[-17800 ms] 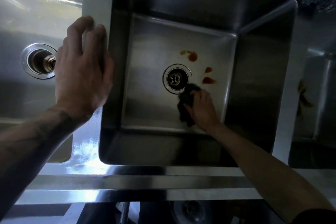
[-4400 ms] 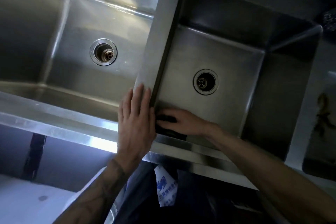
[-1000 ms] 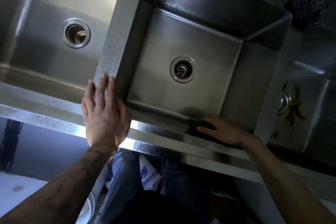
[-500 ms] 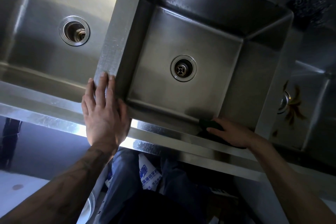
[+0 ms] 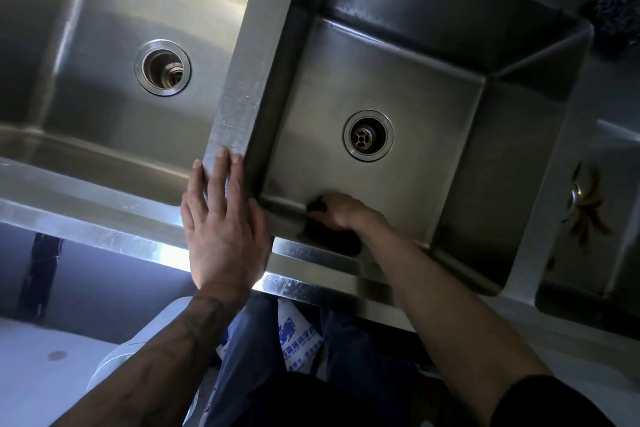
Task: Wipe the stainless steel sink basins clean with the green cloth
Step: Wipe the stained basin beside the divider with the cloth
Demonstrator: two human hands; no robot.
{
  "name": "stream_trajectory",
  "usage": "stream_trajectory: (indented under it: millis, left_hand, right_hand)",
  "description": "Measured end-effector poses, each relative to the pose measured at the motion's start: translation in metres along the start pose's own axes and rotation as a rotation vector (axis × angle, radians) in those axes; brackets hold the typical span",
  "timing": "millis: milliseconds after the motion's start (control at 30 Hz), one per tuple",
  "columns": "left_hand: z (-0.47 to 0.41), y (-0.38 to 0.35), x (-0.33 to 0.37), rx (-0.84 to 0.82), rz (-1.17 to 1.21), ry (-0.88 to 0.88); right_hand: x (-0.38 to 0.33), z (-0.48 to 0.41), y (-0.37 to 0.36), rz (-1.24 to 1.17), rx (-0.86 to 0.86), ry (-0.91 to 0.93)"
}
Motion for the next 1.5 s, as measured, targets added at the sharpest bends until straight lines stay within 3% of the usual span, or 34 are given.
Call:
stream_trajectory:
  millis: [267, 400, 500, 733, 833, 967, 1267, 1367, 1500]
  left_hand:
    - [0.001, 0.0, 0.001, 0.034, 0.012, -0.013]
    - [0.001, 0.001, 0.001, 0.041, 0.013, -0.007]
    - [0.0, 0.001, 0.0, 0.046, 0.011, -0.015]
    - [0.0, 0.001, 0.001, 0.026, 0.019, -0.012]
    - [0.0, 0.002, 0.001, 0.021, 0.017, -0.003]
    - [0.0, 0.001, 0.001, 0.002, 0.017, 0.0]
    - [0.002, 0.003, 0.002, 0.028, 0.039, -0.002]
    - [0.001, 0.004, 0.003, 0.031, 0.049, -0.005]
    - [0.002, 0.003, 0.002, 0.013, 0.06, -0.003]
  right_hand:
    - [-0.09, 0.011, 0.015, -0.121, 0.079, 0.213]
    - [-0.1, 0.047, 0.019, -0.169, 0.165, 0.273]
    - [-0.055, 0.077, 0.019, -0.22, 0.184, 0.22]
    - [0.131, 0.118, 0.0, -0.161, 0.147, -0.167]
    - [0.157, 0.112, -0.005, -0.128, 0.106, -0.256]
    - [0.109, 0.081, -0.007, -0.015, 0.044, -0.248]
    - [-0.083, 0.02, 0.004, -0.225, 0.114, 0.222]
    - [-0.069, 0.037, 0.008, -0.247, 0.139, 0.259]
    - [0.022, 0.073, 0.006, -0.226, 0.123, 0.069]
Point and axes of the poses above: each hand's wrist, its own z-axis away from the middle knuckle, its own y-axis out of the back of the hand, x = y × z, the point moved 6 cm from there along -z, towards the middle knuckle, and after that the axes turned 2 degrees about y, right-handed, at the moved point
